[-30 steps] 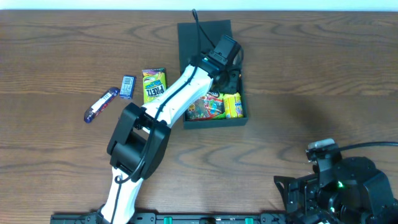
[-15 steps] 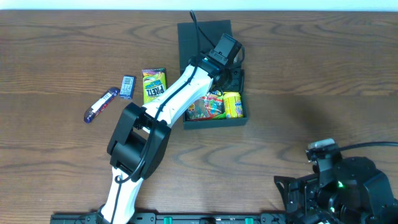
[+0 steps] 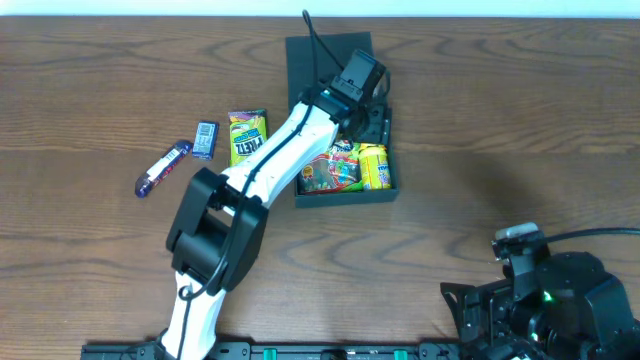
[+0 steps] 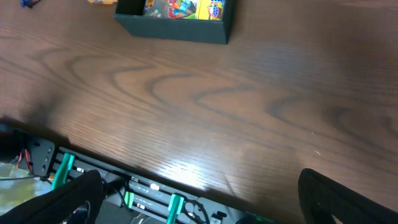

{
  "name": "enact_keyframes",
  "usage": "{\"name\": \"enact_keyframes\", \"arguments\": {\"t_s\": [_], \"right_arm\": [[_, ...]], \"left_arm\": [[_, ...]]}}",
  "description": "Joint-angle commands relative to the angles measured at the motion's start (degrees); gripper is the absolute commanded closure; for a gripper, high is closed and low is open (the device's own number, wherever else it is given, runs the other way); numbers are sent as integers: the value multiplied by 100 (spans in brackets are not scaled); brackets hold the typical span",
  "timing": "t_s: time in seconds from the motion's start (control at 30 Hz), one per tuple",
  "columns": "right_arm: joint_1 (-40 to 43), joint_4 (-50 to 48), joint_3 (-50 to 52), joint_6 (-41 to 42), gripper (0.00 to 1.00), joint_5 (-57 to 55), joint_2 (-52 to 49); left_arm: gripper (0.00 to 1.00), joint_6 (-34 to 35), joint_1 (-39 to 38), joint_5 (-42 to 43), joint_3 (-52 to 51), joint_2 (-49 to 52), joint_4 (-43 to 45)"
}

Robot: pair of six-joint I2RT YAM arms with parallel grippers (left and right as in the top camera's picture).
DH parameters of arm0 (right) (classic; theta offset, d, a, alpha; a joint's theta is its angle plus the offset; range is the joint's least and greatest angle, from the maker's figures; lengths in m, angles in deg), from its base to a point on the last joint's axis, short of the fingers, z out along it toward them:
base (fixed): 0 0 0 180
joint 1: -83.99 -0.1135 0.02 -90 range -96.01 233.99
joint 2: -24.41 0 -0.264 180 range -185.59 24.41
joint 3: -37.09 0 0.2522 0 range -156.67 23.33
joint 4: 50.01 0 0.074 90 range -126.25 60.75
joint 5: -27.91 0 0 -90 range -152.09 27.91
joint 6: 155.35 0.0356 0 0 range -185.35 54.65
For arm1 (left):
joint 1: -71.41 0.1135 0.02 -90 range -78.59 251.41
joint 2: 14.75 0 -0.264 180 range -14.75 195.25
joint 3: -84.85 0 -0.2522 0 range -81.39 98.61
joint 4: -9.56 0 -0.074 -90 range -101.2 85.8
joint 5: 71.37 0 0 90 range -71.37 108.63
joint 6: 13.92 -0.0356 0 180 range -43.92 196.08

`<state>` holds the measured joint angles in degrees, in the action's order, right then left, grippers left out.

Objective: Pack container
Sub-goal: 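Carry the yellow almond pack into the black box and release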

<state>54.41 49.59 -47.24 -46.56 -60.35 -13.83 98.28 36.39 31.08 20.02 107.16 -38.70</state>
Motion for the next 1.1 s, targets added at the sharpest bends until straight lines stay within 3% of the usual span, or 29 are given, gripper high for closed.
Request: {"name": "enact_keyframes", "arguments": {"t_s": [0.0, 0.03, 0.07, 0.2, 1.07], "right_arm": [[28, -9, -61, -85, 1, -22, 0], [28, -9, -61, -85, 1, -22, 0], [28, -9, -61, -85, 1, -22, 0], [28, -9, -61, -85, 1, -22, 0], [28, -9, -61, -85, 1, -22, 0]], "left_arm": [[39, -212, 17, -157, 164, -409, -11], [55, -216, 17, -205, 164, -433, -13], [64, -229, 17, -247, 164, -448, -15], [94, -256, 17, -254, 164, -450, -50], [94, -446, -101, 157, 149, 691, 166]]}}
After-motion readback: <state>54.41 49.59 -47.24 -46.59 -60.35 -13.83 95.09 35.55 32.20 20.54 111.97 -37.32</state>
